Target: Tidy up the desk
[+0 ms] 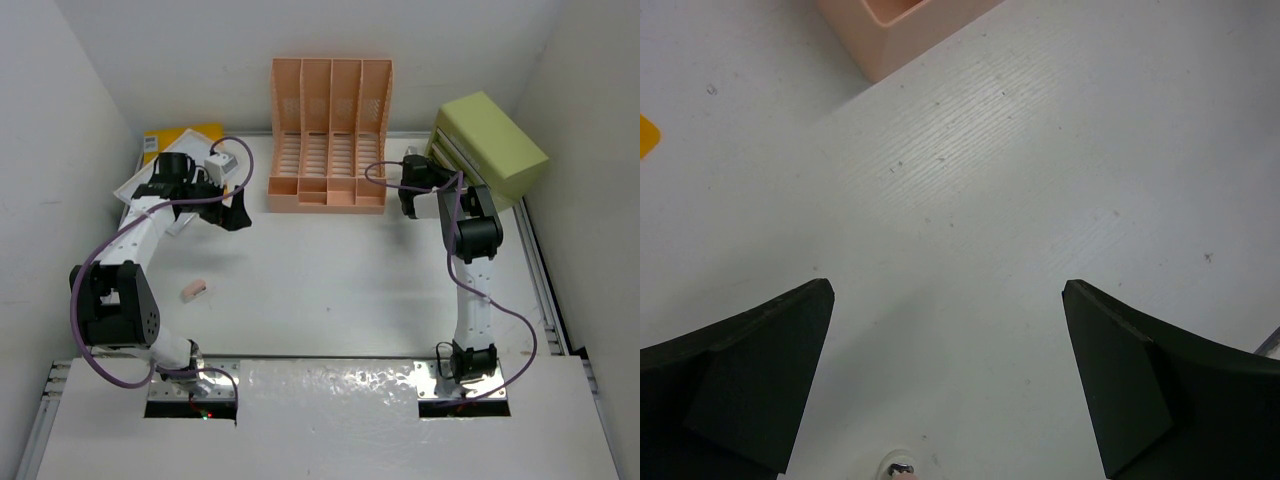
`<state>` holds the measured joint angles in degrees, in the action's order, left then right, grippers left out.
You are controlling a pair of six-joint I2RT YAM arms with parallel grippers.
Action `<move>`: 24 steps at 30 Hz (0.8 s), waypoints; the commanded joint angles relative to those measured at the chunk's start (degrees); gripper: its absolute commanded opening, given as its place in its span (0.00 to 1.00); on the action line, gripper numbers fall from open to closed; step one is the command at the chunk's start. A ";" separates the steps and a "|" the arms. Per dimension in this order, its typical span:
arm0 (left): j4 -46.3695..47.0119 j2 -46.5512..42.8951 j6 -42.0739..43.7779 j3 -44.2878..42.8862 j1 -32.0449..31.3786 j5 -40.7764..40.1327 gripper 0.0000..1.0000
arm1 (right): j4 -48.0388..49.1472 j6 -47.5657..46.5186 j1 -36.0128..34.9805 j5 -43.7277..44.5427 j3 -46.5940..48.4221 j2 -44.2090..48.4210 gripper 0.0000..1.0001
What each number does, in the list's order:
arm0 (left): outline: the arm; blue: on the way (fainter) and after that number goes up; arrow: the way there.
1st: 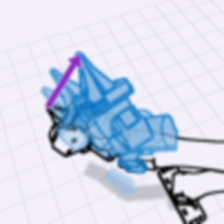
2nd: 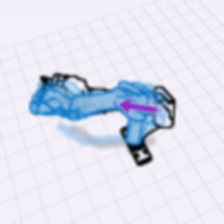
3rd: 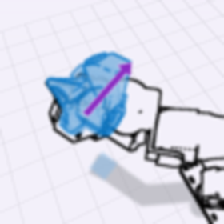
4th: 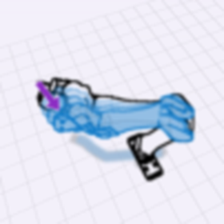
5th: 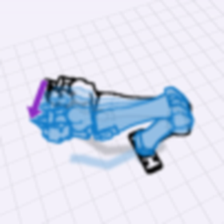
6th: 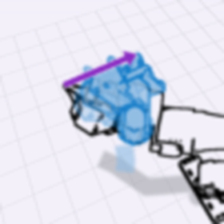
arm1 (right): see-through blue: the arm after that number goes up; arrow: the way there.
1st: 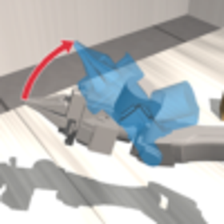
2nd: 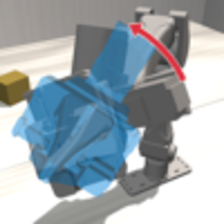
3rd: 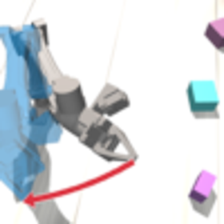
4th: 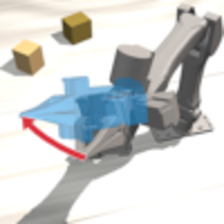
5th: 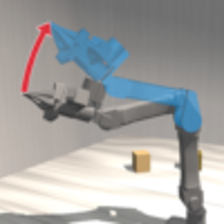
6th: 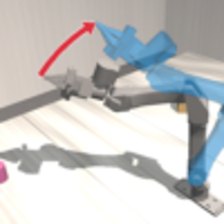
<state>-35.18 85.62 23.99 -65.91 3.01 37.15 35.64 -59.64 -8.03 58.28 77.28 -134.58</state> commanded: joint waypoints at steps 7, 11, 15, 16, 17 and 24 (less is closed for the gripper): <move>0.55 -0.28 0.97 -2.47 0.42 0.82 1.00 | 1.88 -0.39 -1.11 0.43 -2.74 1.87 0.00; 0.55 -0.37 1.15 -2.65 0.42 0.82 1.00 | 2.07 -0.13 -3.21 0.17 -3.53 2.48 0.00; 0.55 -0.46 1.24 -2.47 0.42 0.82 1.00 | 2.24 0.40 -5.15 -0.10 -3.80 2.92 0.00; 0.38 -0.55 1.41 -2.38 0.42 0.82 1.00 | 2.24 0.49 -5.41 -0.10 -3.80 3.10 0.00; 0.46 -0.55 1.59 -2.29 0.42 0.74 1.00 | 2.24 0.75 -5.94 -0.01 -3.97 3.19 0.00; 0.90 -0.64 1.59 -2.21 0.42 0.73 1.00 | 2.86 1.01 -6.73 -0.10 -4.68 3.98 0.00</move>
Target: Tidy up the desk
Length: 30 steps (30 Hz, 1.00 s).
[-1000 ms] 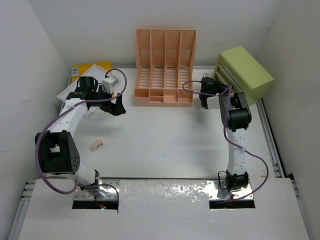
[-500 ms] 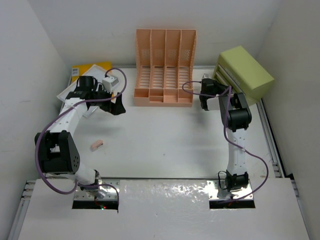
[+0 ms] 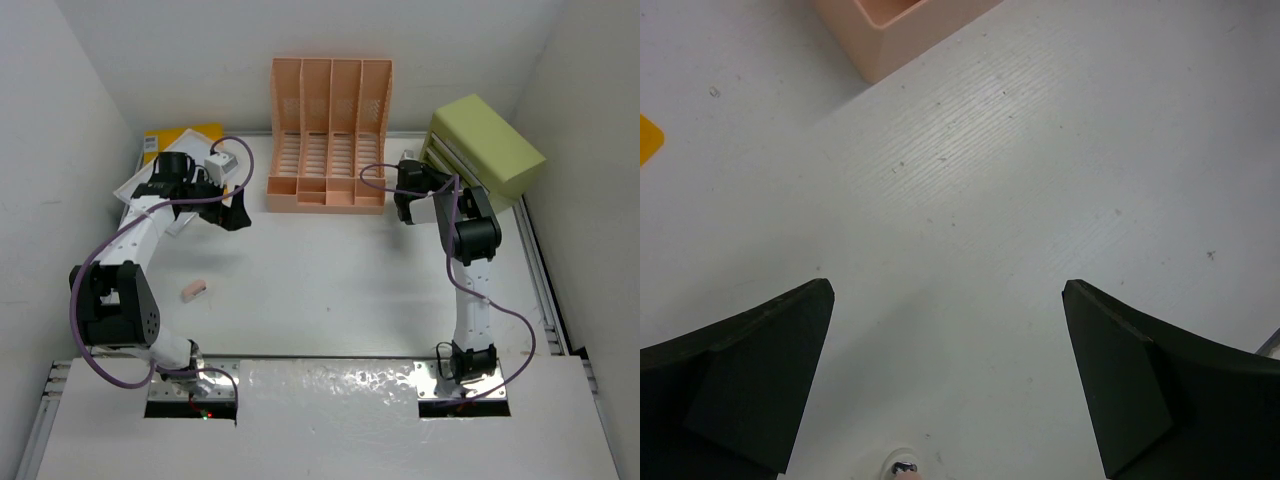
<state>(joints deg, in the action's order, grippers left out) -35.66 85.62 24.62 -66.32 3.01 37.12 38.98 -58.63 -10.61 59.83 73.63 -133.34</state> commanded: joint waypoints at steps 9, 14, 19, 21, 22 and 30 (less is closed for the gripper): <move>1.56 -0.55 0.87 -1.79 0.42 0.58 1.00 | -7.17 5.63 -3.36 -4.64 -1.37 5.98 0.00; 1.47 -0.37 0.78 -1.97 0.51 0.67 1.00 | -8.48 10.71 -4.60 -7.10 -6.73 9.49 0.00; 1.03 -0.46 1.22 -2.40 0.42 0.49 1.00 | -15.32 16.87 -4.07 -12.18 -8.33 14.06 0.00; 1.12 -0.28 1.13 -2.58 0.42 0.58 1.00 | -17.44 19.60 -4.07 -14.48 -8.06 15.91 0.00; 1.03 -0.28 1.13 -2.76 0.42 0.67 1.00 | -17.54 19.78 -4.41 -14.13 -7.88 16.09 0.00; 0.85 -0.46 1.39 -2.41 0.42 0.93 1.00 | -18.15 21.71 -6.35 -12.28 -11.04 16.53 0.00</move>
<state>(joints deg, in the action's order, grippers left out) -35.83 85.62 25.08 -66.54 3.01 37.10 21.76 -41.54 -15.66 49.65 63.94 -119.46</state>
